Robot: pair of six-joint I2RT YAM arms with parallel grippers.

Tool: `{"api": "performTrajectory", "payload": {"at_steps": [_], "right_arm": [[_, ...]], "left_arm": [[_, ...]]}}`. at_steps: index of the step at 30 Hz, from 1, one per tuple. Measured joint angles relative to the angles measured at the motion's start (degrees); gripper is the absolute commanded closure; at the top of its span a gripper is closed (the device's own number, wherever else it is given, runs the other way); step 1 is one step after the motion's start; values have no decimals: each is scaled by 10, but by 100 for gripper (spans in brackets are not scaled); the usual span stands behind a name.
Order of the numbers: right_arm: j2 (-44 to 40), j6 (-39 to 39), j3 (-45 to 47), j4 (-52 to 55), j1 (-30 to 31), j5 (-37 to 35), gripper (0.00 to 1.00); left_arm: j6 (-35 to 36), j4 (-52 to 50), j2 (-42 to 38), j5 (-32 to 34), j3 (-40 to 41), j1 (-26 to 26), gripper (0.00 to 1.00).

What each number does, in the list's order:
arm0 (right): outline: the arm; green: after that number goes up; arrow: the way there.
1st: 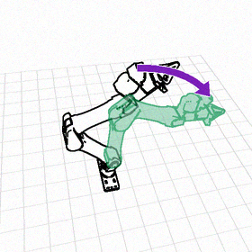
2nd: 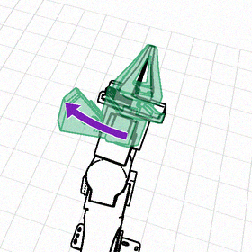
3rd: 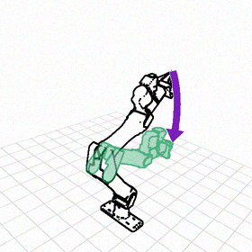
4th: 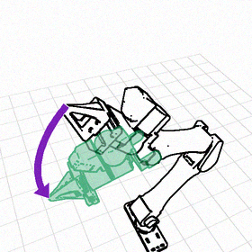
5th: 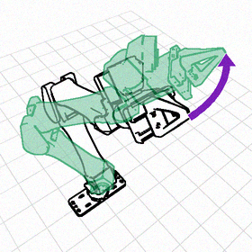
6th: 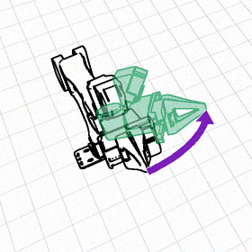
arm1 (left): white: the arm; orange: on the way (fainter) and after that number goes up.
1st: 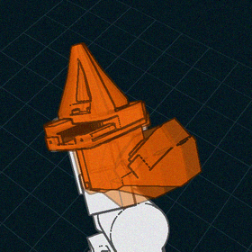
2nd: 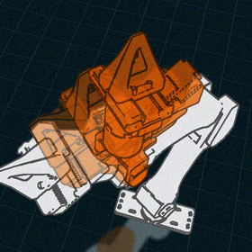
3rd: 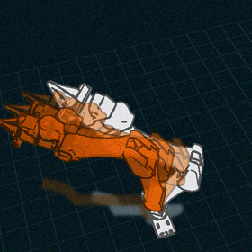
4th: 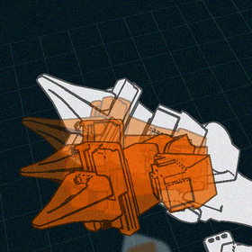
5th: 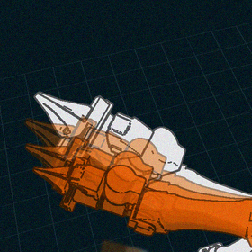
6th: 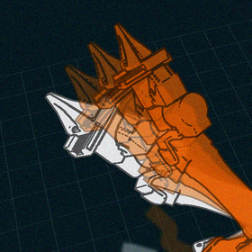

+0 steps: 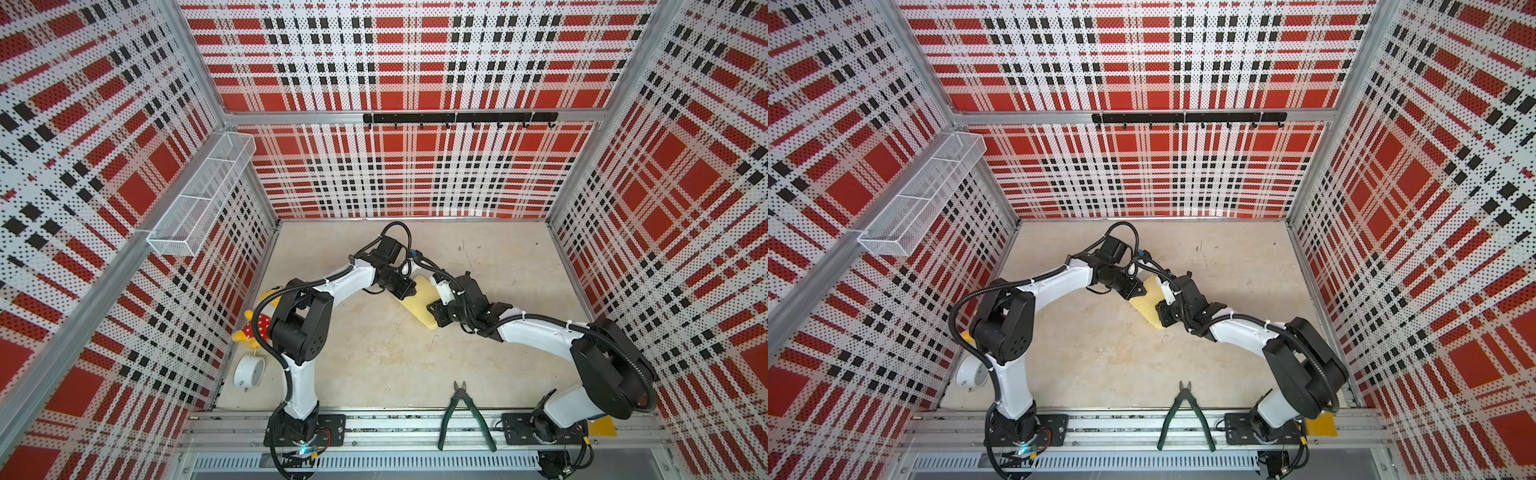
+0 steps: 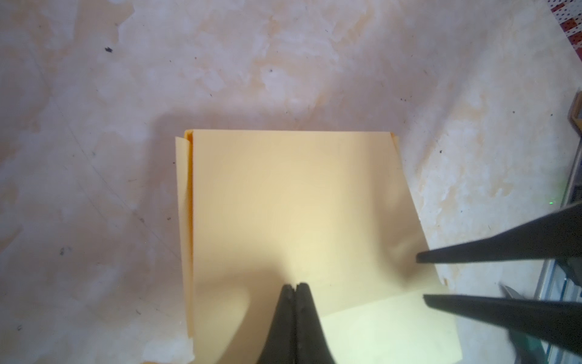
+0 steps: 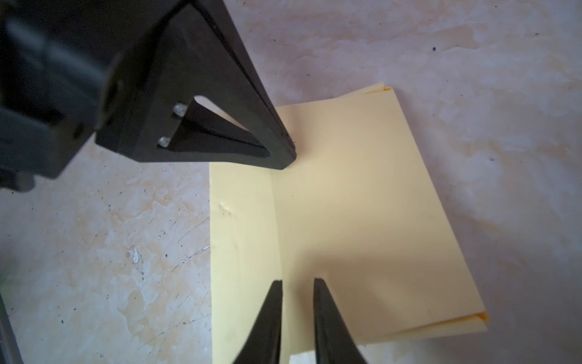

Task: Assemble paper box
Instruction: Close the paper box at the center of the table.

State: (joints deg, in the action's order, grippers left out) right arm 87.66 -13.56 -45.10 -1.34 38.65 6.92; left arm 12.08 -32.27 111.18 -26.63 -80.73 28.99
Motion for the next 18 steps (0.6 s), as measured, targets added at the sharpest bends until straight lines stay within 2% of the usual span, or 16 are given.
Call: {"api": "performTrajectory", "payload": {"at_steps": [9,18], "right_arm": [[2,-10,-2,-2,-14,3,83],[55,-13,-19,-12,-14,20,84]], "left_arm": [[-2,2,15,9,1,6,100],[-3,16,23,12,12,10,100]]}}
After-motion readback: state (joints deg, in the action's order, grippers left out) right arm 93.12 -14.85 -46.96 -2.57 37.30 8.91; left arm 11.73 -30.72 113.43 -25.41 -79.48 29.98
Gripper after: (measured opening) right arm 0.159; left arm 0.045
